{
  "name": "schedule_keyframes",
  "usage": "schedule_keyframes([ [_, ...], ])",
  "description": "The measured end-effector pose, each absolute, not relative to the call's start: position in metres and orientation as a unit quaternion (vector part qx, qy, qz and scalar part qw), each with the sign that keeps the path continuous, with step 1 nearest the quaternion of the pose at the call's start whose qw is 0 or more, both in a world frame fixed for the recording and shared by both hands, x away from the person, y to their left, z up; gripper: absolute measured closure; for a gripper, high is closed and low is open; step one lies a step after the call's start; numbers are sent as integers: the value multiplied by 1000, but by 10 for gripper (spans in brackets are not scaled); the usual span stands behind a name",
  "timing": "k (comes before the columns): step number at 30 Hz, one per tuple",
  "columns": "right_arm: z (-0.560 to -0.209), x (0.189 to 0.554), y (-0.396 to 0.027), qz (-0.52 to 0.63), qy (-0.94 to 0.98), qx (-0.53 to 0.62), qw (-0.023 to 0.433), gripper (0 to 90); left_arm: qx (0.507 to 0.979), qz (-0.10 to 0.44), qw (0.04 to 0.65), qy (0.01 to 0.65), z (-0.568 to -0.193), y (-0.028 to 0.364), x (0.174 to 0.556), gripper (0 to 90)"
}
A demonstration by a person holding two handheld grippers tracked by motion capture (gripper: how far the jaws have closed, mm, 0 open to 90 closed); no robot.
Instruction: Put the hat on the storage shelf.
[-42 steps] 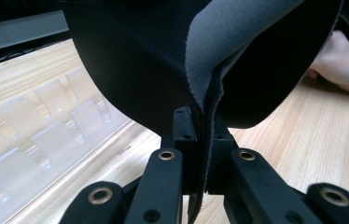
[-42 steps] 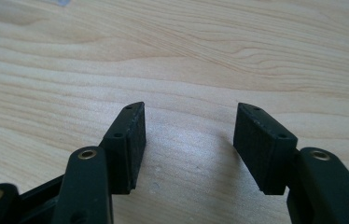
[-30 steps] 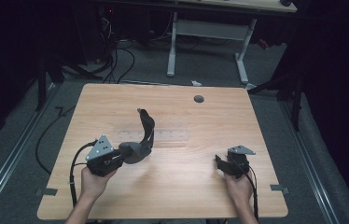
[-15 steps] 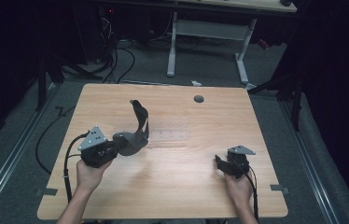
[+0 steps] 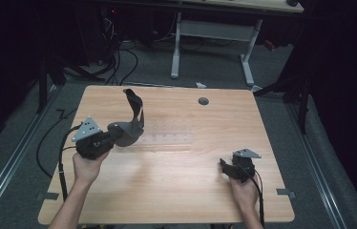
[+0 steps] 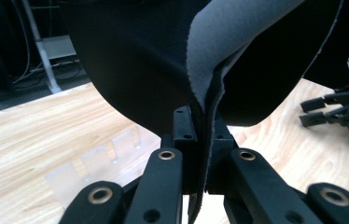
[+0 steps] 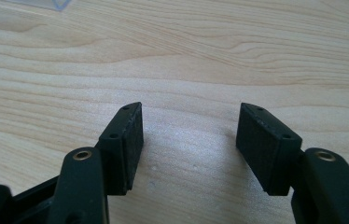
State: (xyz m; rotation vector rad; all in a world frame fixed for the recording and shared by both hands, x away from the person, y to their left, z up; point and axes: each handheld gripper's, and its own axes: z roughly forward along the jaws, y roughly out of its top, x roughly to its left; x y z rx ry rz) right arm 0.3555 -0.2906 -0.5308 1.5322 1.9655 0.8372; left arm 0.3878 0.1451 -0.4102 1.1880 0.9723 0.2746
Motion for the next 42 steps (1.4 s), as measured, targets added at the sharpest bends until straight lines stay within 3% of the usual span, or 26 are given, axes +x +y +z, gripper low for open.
schedule_keyframes([
  [11,-531,355,-291,308,723,564,253,414,534,171,695,450,-415,150,406,867],
  [42,-531,355,-290,308,724,563,253,411,539,228,660,471,-434,156,431,866],
])
